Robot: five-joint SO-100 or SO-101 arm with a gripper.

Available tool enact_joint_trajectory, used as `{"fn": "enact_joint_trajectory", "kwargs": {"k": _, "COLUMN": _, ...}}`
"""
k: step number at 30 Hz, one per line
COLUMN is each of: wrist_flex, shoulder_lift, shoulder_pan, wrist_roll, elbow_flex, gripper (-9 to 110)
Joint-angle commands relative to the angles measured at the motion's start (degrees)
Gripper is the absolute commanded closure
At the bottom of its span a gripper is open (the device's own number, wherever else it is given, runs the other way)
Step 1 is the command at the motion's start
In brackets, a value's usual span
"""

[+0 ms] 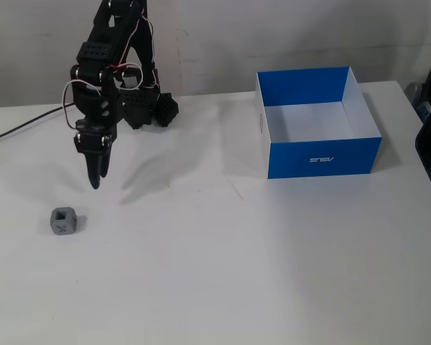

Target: Grasp the gray block and put it in the box.

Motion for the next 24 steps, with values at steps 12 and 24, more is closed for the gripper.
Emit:
{"fn": "enact_joint_trajectory", "kwargs": {"k": 12, "wrist_flex": 1.0, "shoulder_lift": -6.5, "shoulder_pan": -4.7, "wrist_roll": 5.5, "elbow_flex": -12.0, "gripper": 85}}
{"fn": "enact_joint_trajectory", "kwargs": {"k": 24, "wrist_flex": 6.6, "shoulder_lift": -14.4, "shoulder_pan": -6.2, "wrist_roll": 5.5, "elbow_flex": -24.2, "gripper": 76}}
